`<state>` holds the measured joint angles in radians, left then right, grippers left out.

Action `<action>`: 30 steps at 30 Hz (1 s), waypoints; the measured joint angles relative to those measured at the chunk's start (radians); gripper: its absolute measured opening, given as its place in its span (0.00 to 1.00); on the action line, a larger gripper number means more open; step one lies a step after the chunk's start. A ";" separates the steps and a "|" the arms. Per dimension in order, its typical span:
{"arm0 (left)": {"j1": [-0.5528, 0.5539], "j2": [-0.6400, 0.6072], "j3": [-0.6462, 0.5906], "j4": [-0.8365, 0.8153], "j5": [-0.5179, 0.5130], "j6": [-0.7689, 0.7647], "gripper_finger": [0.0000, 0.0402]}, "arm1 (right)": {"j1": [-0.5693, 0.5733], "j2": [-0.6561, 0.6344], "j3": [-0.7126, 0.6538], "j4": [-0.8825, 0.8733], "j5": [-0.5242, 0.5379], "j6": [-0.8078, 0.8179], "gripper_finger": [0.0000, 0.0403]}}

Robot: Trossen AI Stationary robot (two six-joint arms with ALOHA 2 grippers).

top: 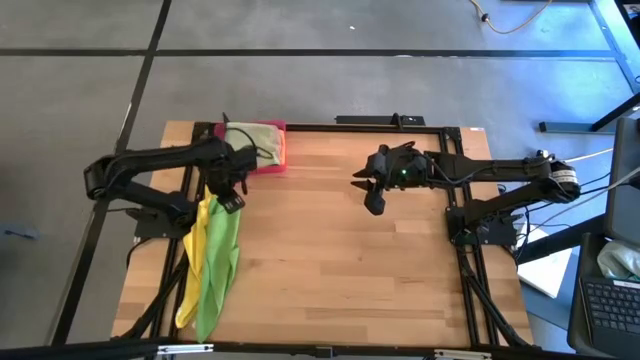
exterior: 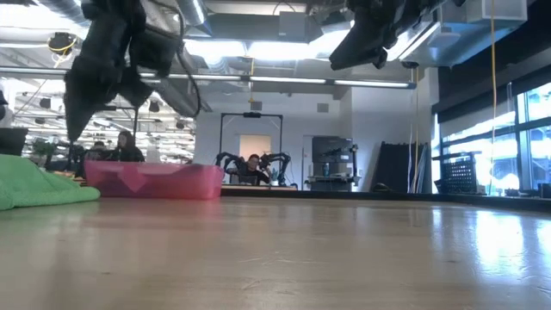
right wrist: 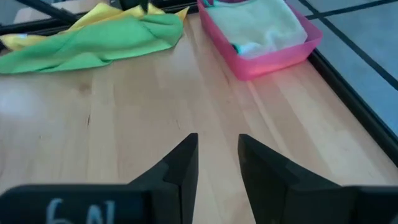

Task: Fold microfiber towels
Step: Fold the green microfiber towel

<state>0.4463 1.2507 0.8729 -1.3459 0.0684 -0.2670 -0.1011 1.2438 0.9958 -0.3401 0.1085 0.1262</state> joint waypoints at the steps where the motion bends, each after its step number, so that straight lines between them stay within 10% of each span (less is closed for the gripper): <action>1: -0.008 0.009 -0.019 0.017 -0.004 -0.010 0.30 | -0.001 0.004 0.000 0.005 0.001 0.007 0.29; 19: -0.040 0.168 -0.153 0.302 -0.096 -0.068 0.30 | -0.007 0.073 0.000 0.021 0.080 0.113 0.29; 30: -0.028 0.196 -0.154 0.405 0.027 -0.042 0.30 | -0.051 0.073 0.000 0.016 0.126 0.128 0.29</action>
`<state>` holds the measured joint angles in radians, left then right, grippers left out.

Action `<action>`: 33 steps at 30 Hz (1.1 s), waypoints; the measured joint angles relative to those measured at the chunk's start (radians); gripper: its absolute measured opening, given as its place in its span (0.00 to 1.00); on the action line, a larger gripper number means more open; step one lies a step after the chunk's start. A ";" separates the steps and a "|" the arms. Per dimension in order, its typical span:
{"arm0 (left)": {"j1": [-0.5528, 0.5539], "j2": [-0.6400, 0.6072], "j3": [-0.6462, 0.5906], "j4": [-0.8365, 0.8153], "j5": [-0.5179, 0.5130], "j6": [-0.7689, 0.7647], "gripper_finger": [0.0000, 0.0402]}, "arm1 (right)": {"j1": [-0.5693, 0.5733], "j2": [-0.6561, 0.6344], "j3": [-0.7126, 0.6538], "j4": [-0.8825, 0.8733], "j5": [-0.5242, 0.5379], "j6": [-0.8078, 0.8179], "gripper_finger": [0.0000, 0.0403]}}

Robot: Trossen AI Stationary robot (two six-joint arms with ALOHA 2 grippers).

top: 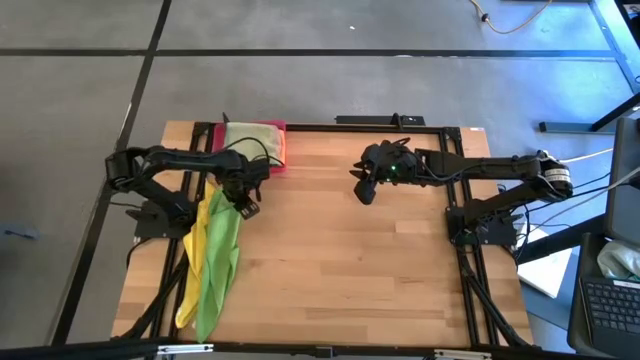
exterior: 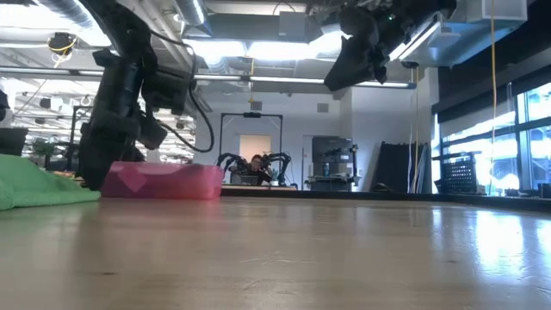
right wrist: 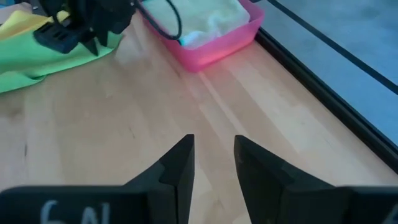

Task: Fold microfiber towels
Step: Fold the green microfiber towel

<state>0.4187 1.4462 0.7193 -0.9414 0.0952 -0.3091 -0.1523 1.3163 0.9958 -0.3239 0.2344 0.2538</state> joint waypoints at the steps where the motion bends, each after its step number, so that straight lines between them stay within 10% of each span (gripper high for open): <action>1: 0.000 0.005 0.000 0.000 0.012 0.000 0.30 | -0.003 0.000 0.000 0.000 0.000 0.000 0.29; 15: -0.054 0.052 -0.031 0.046 0.046 -0.087 0.27 | -0.009 -0.001 0.000 -0.005 -0.027 0.006 0.29; 24: -0.174 0.051 -0.031 0.098 0.093 -0.203 0.03 | -0.007 -0.001 0.000 -0.025 -0.029 -0.044 0.29; 33: -0.277 0.051 0.050 0.105 0.085 -0.299 0.00 | -0.007 -0.001 0.000 -0.048 -0.054 -0.141 0.29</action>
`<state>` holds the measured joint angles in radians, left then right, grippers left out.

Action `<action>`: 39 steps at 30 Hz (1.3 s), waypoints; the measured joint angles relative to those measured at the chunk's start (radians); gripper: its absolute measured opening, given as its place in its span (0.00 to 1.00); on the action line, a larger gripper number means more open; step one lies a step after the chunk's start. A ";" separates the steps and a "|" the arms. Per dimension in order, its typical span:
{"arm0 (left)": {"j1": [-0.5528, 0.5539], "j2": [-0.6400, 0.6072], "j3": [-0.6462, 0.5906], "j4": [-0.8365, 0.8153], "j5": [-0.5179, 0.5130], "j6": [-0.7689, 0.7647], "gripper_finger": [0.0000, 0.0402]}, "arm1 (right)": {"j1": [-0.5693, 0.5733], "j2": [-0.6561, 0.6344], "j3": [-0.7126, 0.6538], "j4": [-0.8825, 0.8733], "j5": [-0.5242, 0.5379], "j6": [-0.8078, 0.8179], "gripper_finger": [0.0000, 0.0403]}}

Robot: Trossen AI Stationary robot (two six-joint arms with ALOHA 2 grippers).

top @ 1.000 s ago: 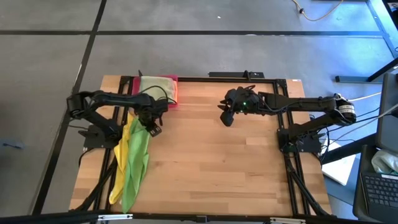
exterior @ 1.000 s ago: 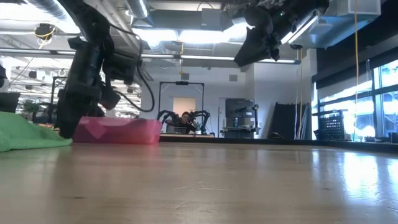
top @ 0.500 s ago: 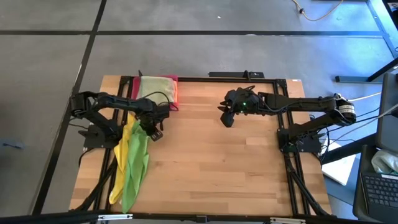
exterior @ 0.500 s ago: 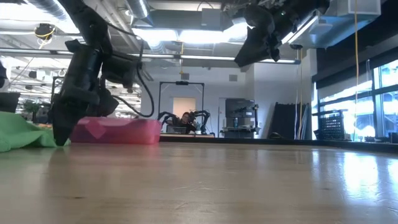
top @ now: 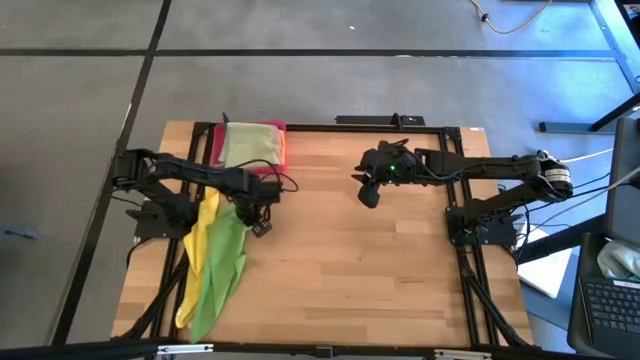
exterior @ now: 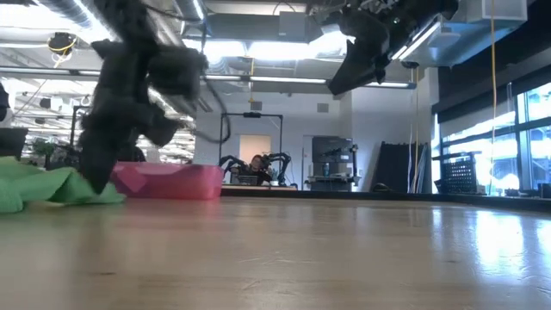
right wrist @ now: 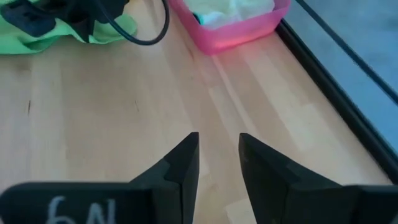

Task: Fold microfiber towels
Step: Fold the green microfiber towel

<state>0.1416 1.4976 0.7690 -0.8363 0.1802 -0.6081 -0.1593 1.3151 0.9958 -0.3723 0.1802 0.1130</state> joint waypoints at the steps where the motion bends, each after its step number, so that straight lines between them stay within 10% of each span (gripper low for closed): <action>1: -0.006 -0.003 0.022 0.001 -0.005 -0.003 0.00 | 0.000 0.000 0.000 0.004 0.000 -0.015 0.29; 12: -0.066 -0.013 0.311 0.062 -0.158 -0.032 0.00 | -0.011 -0.058 0.071 -0.030 0.002 -0.049 0.29; 25: -0.074 -0.020 0.332 0.422 -0.132 -0.020 0.00 | -0.048 -0.127 0.082 -0.038 -0.011 -0.071 0.29; 33: -0.091 -0.048 0.333 0.799 -0.047 -0.060 0.00 | -0.048 -0.191 0.082 -0.032 -0.440 -0.051 0.29; 39: -0.107 -0.047 0.333 0.870 -0.017 -0.108 0.00 | -0.048 -0.209 0.082 -0.056 -0.548 -0.098 0.29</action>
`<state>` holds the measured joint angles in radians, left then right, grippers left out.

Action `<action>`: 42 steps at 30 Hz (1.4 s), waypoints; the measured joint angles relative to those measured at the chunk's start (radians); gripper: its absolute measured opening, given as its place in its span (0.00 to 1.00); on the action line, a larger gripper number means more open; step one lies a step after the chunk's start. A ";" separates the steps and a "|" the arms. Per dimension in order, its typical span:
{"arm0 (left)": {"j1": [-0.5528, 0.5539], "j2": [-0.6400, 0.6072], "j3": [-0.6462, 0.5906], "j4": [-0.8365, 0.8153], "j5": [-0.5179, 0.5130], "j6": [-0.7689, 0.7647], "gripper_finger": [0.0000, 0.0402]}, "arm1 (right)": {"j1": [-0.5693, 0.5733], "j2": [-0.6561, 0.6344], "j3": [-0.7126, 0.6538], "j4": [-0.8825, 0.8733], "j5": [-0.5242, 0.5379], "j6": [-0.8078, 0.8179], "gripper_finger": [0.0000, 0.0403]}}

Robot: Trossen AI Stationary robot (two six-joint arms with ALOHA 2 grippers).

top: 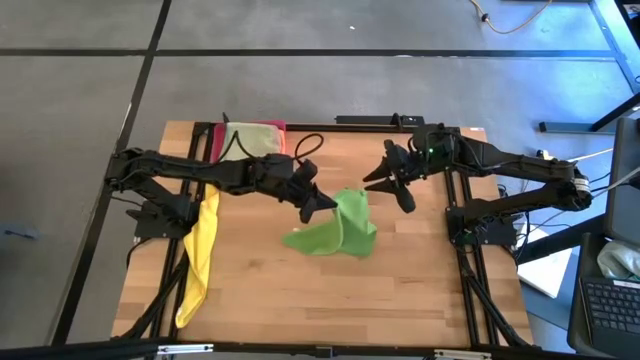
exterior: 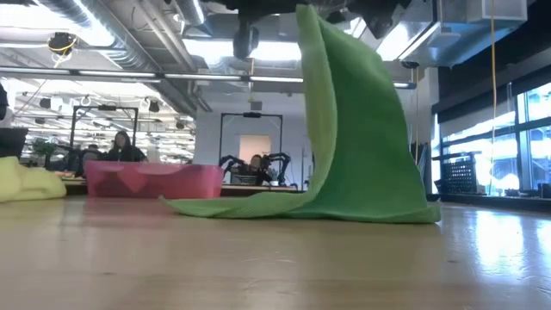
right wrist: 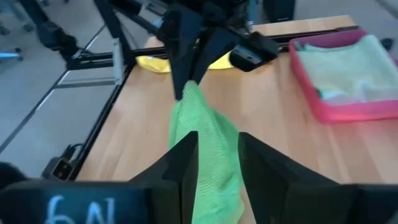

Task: Fold microfiber towels
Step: Fold the green microfiber towel

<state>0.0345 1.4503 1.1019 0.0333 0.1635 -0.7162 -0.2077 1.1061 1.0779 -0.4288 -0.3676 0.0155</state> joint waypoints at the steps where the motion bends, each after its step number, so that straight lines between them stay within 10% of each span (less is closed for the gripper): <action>1: -0.003 0.000 0.000 0.000 -0.003 -0.005 0.00 | 0.001 0.000 0.000 -0.003 -0.011 -0.003 0.29; 18: -0.003 0.000 0.000 0.112 0.006 -0.042 0.00 | 0.024 0.007 -0.002 0.090 -0.054 0.084 0.54; 42: 0.006 -0.008 -0.001 0.174 0.204 0.015 0.00 | 0.103 0.099 0.148 -0.032 0.004 0.136 0.51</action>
<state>0.0402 1.4425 1.1007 0.2070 0.3673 -0.7013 -0.1046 1.2046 1.2255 -0.4605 -0.3638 0.1512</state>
